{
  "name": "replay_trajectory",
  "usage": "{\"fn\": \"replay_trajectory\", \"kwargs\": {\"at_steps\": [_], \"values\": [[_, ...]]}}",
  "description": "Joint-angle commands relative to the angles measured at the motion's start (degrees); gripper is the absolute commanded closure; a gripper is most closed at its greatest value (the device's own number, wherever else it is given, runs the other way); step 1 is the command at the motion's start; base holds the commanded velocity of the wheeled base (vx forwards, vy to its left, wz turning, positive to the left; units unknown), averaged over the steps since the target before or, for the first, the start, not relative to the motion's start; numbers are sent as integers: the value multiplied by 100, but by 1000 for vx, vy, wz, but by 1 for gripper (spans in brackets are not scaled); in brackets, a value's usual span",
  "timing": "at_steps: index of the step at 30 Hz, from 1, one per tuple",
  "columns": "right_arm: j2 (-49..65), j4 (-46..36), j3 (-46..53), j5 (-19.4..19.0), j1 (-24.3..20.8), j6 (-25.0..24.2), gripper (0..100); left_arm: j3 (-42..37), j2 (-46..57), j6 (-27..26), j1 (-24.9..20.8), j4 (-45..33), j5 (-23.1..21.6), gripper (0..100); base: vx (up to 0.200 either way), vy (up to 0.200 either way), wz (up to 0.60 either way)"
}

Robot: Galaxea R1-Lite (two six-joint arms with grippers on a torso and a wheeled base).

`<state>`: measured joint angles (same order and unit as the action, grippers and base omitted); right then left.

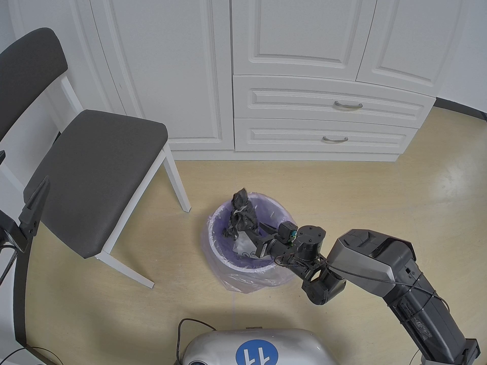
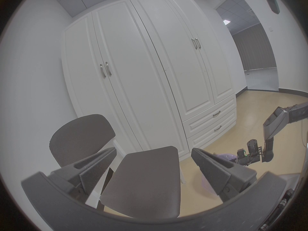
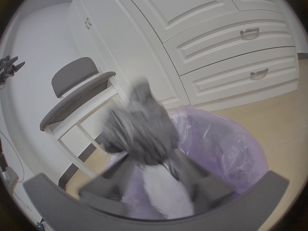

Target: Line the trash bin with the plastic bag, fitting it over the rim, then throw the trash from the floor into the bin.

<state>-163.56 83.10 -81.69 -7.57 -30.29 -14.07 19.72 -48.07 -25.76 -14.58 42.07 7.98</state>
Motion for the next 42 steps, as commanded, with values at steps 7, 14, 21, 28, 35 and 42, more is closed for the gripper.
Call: {"fn": "replay_trajectory", "kwargs": {"at_steps": [7,14,21,28,35,42], "values": [[8,30,13,1,-3,-8,0,-4,8,1,-1,3,1,0,0,0,0],[334,206,250,19,-3,27,0,-4,-10,1,-10,-15,1,0,0,0,0],[1248,13,777,1,111,44,0,-39,-89,9,-19,-23,1,0,0,0,0],[2179,-1385,953,1,551,159,0,-109,-229,9,-19,3,1,0,0,0,0],[2628,-3327,883,-148,1386,1134,0,-215,-379,-8,-19,3,1,0,0,0,0],[1933,-3608,426,-1185,2326,1767,0,-329,-361,-228,52,12,19,0,0,0,0]]}}
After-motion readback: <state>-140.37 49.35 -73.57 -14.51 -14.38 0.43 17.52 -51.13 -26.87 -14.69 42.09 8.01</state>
